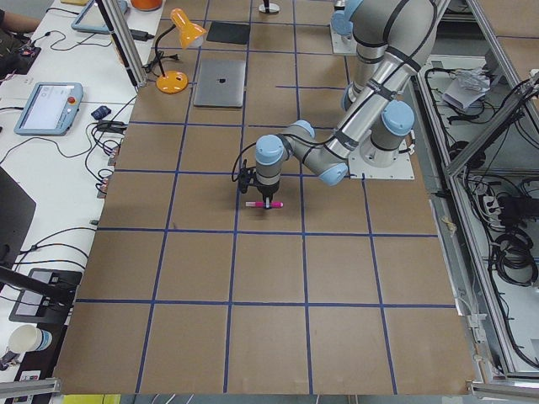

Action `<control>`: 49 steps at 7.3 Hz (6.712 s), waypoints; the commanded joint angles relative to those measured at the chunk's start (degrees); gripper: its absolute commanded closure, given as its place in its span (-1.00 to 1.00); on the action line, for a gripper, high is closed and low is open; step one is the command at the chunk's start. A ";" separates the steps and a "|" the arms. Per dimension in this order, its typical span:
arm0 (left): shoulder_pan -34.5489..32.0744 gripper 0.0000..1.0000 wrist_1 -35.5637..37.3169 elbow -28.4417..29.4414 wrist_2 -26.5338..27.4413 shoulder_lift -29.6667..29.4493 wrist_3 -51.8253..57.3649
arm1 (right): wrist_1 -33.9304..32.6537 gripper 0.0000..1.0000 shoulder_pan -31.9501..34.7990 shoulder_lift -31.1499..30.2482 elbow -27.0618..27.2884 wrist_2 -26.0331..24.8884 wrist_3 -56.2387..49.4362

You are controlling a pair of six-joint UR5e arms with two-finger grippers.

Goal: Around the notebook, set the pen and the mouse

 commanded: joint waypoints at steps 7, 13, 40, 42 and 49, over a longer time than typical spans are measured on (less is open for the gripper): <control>-39.34 1.00 -23.52 0.66 -5.27 13.86 -94.35 | 11.17 0.26 19.70 7.76 -22.12 0.54 21.99; -59.18 1.00 -11.64 10.71 -15.29 -2.28 -144.73 | 10.29 0.10 27.47 14.11 -25.83 4.32 38.93; -41.71 -1.00 -53.39 32.94 -1.85 15.07 -32.56 | 38.33 -1.00 40.21 -19.99 -23.28 4.41 48.33; -40.83 -1.00 -52.43 33.10 1.50 15.09 -30.97 | 38.33 -1.00 40.21 -19.99 -23.19 4.41 48.33; -40.74 -1.00 -47.86 33.36 0.71 14.38 -37.38 | 38.41 -1.00 40.21 -19.99 -23.28 3.89 48.33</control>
